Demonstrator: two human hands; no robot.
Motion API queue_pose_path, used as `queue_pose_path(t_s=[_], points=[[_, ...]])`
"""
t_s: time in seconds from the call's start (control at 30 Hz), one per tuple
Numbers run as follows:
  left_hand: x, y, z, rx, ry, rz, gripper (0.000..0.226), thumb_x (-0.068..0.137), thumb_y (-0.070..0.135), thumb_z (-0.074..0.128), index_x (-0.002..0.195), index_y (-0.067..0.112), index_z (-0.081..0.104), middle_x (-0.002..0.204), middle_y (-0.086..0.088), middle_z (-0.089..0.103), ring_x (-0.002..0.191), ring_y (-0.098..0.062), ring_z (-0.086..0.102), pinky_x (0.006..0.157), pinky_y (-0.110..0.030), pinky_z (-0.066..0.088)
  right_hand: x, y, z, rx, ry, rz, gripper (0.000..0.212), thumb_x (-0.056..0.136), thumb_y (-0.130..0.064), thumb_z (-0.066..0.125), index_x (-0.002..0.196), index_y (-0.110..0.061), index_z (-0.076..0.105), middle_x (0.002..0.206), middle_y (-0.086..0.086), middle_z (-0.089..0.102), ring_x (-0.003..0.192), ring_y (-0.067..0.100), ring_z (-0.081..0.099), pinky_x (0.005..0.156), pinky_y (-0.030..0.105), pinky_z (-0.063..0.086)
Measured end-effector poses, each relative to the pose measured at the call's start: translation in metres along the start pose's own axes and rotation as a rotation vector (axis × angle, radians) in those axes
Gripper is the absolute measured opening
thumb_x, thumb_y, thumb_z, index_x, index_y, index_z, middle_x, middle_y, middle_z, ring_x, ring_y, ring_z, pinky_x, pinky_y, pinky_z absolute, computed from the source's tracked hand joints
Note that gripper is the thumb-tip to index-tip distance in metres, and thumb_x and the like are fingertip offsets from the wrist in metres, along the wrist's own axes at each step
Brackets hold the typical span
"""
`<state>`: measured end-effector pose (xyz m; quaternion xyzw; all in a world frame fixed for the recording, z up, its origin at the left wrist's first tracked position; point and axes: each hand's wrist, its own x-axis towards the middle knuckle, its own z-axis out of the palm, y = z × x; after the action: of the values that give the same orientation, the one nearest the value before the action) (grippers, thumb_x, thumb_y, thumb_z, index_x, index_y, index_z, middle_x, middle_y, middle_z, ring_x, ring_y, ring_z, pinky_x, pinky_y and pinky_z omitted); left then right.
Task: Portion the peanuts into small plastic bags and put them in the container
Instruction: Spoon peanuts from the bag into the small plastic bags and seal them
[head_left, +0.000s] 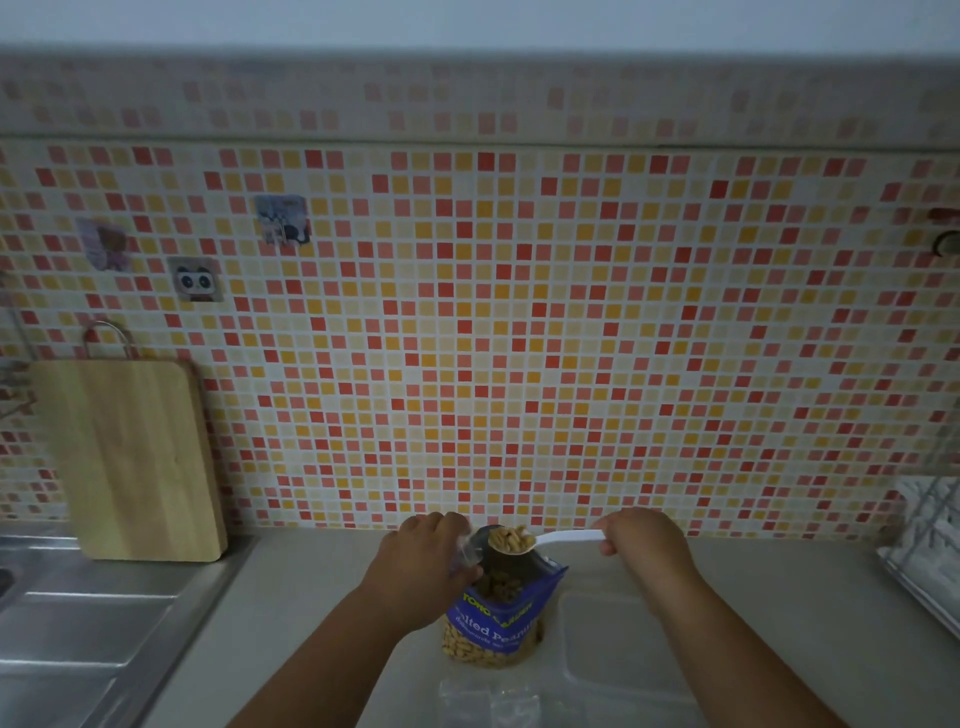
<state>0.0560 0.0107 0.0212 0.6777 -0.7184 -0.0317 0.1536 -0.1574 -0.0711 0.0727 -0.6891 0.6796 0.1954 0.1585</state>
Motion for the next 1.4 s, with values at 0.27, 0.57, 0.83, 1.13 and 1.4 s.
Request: queue_pose_path(t_s=[0.27, 0.57, 0.83, 1.13, 1.4], points=[[0.013, 0.009, 0.007, 0.08, -0.036, 0.045, 0.054, 0.085, 0.052, 0.051, 0.13, 0.025, 0.039, 0.13, 0.003, 0.052, 0.116, -0.02, 0.048, 0.096, -0.037, 0.04, -0.001, -0.007, -0.014, -0.048, -0.05, -0.039, 0.046, 0.098, -0.02, 0.039, 0.143, -0.012, 0.034, 0.143, 0.011, 0.042, 0.127, 0.026, 0.045, 0.104, 0.034, 0.037], [0.024, 0.029, 0.015, -0.013, 0.009, 0.045, 0.047, 0.089, 0.05, 0.048, 0.125, 0.022, 0.042, 0.121, 0.001, 0.055, 0.106, -0.02, 0.05, 0.089, -0.034, 0.041, -0.029, -0.042, -0.019, 0.247, 0.38, -0.299, 0.025, 0.092, -0.014, 0.046, 0.102, -0.009, 0.068, 0.075, 0.003, 0.057, 0.063, 0.016, 0.052, 0.054, 0.022, 0.039], [0.021, 0.012, 0.006, -0.427, 0.071, -0.098, 0.037, 0.09, 0.044, 0.051, 0.121, 0.027, 0.041, 0.113, 0.007, 0.048, 0.1, -0.014, 0.049, 0.084, -0.029, 0.047, -0.088, -0.029, -0.045, 0.153, 0.923, -0.434, 0.021, 0.084, -0.014, 0.055, 0.101, -0.017, 0.067, 0.09, 0.0, 0.066, 0.084, 0.013, 0.047, 0.078, 0.028, 0.047], [0.01, -0.003, 0.006, -0.399, 0.036, -0.118, 0.035, 0.091, 0.042, 0.051, 0.119, 0.023, 0.042, 0.118, -0.001, 0.054, 0.097, -0.016, 0.053, 0.082, -0.031, 0.049, -0.062, -0.048, 0.006, 0.018, 0.555, -0.321, 0.028, 0.081, -0.02, 0.062, 0.107, -0.01, 0.062, 0.109, 0.007, 0.064, 0.11, 0.024, 0.052, 0.09, 0.031, 0.043], [0.006, -0.003, 0.017, -0.426, -0.093, -0.164, 0.039, 0.09, 0.044, 0.05, 0.12, 0.022, 0.039, 0.118, -0.009, 0.058, 0.1, -0.025, 0.057, 0.084, -0.04, 0.052, -0.026, -0.068, 0.053, 0.298, 0.279, -0.123, 0.028, 0.087, -0.013, 0.055, 0.114, -0.01, 0.061, 0.114, 0.008, 0.063, 0.103, 0.023, 0.061, 0.079, 0.028, 0.049]])
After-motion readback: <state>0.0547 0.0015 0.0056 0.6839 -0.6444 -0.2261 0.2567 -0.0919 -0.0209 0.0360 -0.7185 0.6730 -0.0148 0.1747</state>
